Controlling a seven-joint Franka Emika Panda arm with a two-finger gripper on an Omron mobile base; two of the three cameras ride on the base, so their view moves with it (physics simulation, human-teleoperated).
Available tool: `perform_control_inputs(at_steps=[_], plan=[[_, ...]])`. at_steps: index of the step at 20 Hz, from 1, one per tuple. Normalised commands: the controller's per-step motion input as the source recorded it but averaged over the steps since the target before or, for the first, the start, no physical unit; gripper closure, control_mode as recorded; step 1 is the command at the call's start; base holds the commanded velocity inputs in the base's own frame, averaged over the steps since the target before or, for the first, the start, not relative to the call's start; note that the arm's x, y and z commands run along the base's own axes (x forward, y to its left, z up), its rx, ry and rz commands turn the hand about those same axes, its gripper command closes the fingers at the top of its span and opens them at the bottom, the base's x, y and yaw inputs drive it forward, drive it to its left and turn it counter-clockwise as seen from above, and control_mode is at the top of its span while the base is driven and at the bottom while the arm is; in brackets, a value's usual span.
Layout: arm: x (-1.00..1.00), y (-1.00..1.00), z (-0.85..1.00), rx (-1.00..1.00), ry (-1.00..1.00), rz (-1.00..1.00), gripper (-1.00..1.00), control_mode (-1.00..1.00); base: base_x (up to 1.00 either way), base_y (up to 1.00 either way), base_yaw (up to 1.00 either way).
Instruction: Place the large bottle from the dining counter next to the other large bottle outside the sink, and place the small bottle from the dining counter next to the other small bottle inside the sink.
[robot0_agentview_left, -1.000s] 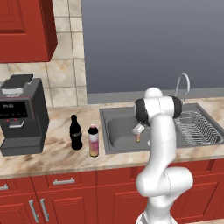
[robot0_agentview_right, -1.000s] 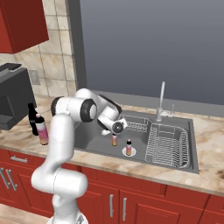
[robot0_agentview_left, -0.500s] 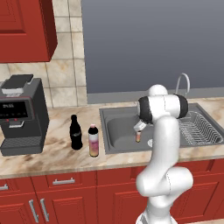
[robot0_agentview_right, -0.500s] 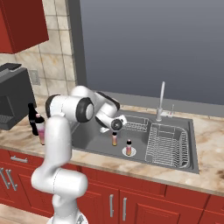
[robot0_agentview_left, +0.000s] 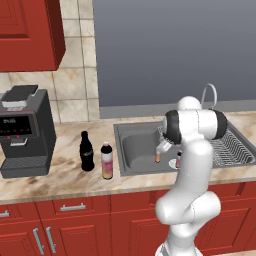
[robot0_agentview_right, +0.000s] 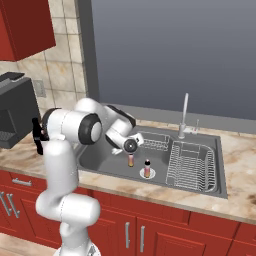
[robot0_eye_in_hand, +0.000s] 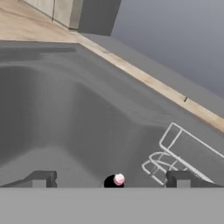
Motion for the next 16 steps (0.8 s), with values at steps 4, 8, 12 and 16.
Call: perform_control_inputs(at_steps=[4,8,12,16], plan=[[-0.42,0.0,0.33,-0.04,-0.03,-0.01,-1.0,-1.0,0.0,0.0,0.0],[-0.28,0.0,0.34,-0.05,-0.02,-0.01,-1.0,-1.0,0.0,0.0,0.0],[-0.21,0.0,0.3,-0.06,-0.01,-0.01,-1.0,-1.0,0.0,0.0,0.0],[-0.1,0.0,0.13,-0.05,0.0,0.0,-1.0,-1.0,0.0,0.0,0.0]])
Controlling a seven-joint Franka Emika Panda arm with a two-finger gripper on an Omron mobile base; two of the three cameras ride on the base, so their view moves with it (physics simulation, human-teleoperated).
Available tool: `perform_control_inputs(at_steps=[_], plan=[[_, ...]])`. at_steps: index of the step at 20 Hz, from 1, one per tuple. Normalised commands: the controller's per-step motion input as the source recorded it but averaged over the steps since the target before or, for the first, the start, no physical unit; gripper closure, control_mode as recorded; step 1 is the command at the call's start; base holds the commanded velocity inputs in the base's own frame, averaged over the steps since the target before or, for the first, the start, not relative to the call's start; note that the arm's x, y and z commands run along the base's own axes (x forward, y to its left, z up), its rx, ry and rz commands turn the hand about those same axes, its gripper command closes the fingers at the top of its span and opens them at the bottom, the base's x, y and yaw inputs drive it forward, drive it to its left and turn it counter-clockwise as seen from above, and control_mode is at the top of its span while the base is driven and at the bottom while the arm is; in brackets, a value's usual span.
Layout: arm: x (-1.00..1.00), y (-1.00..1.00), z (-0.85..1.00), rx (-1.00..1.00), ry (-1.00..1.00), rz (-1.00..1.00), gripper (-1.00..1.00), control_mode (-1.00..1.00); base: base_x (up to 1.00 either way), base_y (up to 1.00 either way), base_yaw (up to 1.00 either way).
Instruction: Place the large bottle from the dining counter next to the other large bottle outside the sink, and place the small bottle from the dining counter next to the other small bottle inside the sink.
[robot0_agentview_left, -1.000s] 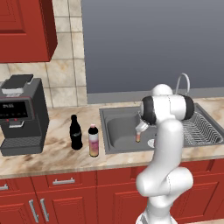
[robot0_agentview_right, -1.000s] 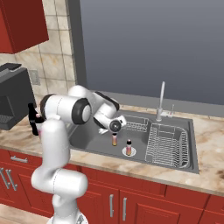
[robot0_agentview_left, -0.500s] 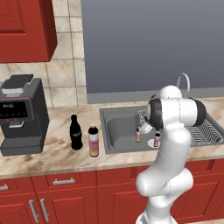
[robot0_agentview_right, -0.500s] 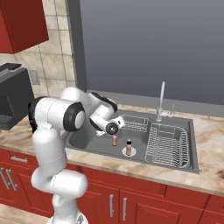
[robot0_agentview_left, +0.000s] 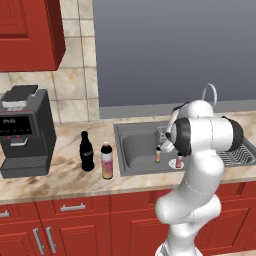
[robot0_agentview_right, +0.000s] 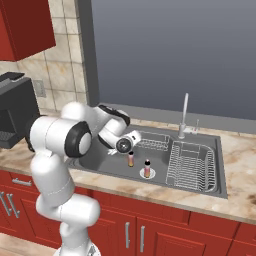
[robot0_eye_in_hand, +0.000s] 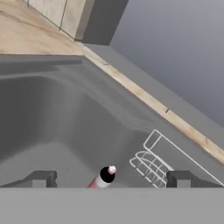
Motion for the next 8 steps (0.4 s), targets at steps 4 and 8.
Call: perform_control_inputs(at_steps=[4,8], plan=[[-0.1,0.0,0.0,-0.03,0.0,0.0,-1.0,-1.0,0.0,0.0,0.0],[-0.17,0.0,0.0,-0.03,0.0,0.0,-1.0,-1.0,0.0,0.0,0.0]])
